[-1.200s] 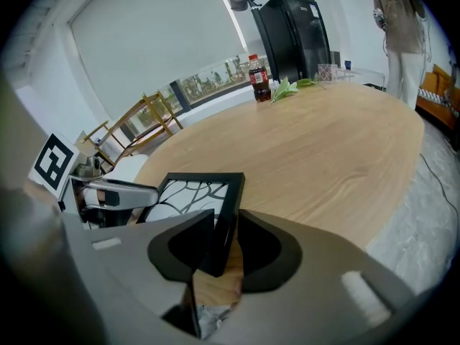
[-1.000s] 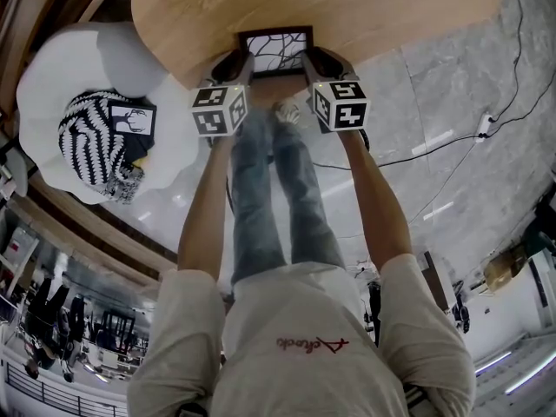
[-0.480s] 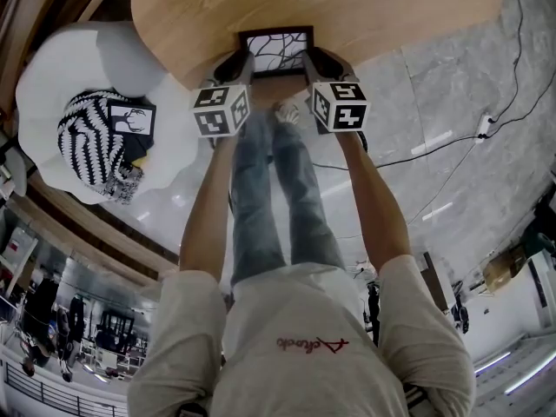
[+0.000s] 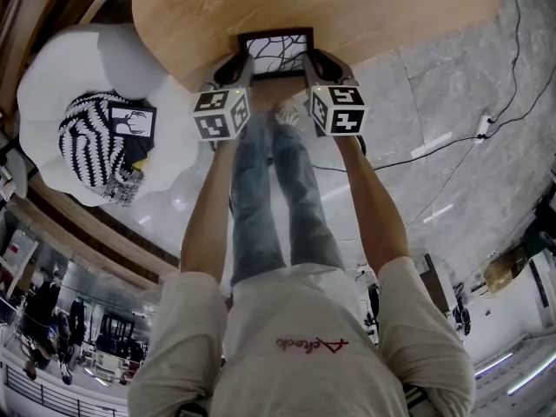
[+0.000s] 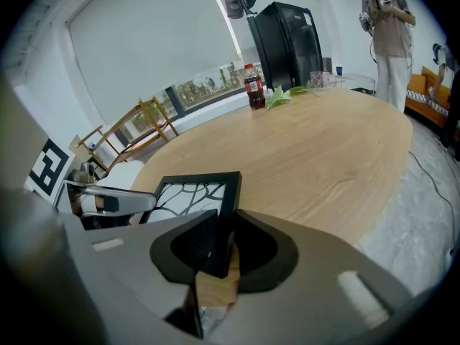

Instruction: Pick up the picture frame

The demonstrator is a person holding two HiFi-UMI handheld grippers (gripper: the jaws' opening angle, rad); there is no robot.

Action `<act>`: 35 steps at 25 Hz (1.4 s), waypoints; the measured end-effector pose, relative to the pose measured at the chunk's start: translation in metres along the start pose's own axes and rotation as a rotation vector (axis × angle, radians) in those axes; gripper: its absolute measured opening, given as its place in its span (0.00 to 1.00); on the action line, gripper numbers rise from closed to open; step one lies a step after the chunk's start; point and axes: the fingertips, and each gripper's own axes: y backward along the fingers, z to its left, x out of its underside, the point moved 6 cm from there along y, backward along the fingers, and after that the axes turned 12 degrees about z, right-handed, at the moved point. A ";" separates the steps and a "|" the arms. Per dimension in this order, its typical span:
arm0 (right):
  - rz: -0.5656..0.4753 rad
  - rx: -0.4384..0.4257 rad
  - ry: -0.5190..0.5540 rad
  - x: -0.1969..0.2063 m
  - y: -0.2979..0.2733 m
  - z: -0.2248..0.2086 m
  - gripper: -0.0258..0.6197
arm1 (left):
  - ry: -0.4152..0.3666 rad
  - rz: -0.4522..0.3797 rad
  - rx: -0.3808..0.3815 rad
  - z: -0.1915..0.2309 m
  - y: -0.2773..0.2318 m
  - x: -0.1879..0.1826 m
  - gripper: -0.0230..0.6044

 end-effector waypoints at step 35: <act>-0.446 0.052 0.162 -0.164 0.299 0.116 0.16 | -0.224 -0.412 -0.040 -0.142 0.294 -0.166 0.16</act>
